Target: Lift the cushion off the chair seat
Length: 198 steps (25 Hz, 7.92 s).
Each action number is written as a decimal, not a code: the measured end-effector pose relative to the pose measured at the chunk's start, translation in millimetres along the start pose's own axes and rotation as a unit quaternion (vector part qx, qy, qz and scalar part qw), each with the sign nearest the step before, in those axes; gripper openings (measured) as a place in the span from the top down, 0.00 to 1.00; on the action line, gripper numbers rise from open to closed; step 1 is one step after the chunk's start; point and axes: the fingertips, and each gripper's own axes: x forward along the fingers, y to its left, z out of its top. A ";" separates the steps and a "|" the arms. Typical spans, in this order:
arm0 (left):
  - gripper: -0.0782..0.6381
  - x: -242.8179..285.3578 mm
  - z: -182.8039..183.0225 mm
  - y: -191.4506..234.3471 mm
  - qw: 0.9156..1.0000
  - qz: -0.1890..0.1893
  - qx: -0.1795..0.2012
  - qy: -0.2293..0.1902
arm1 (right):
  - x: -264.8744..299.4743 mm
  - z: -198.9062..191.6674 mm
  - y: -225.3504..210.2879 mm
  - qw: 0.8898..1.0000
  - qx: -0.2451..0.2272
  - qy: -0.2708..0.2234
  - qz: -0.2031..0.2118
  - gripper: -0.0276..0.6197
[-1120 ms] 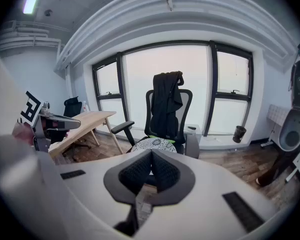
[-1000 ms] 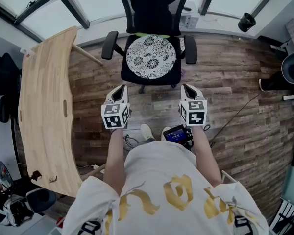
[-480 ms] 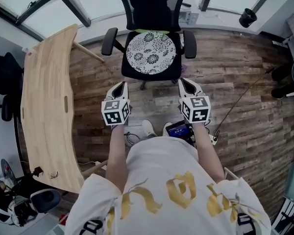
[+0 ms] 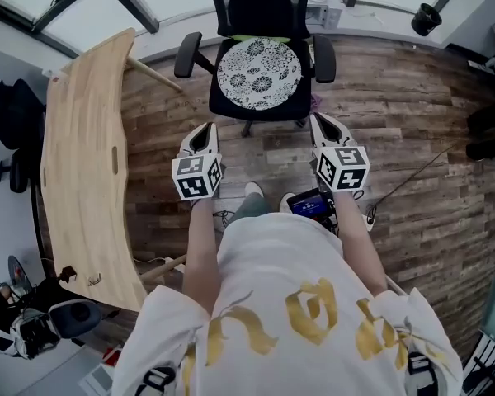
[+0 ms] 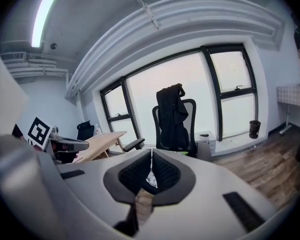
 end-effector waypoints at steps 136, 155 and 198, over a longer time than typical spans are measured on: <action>0.75 510.0 -267.1 231.0 0.885 0.075 -0.161 0.431 | 522.3 -281.5 -287.0 0.865 -0.023 0.479 -0.149 0.60; 0.86 506.8 -237.0 217.0 0.882 0.001 -0.143 0.449 | 520.2 -245.8 -256.3 0.858 -0.066 0.500 -0.095 0.91; 0.86 397.1 -89.9 199.0 0.942 -0.031 -0.114 0.315 | 414.6 -109.5 -176.6 0.929 0.011 0.358 -0.091 0.91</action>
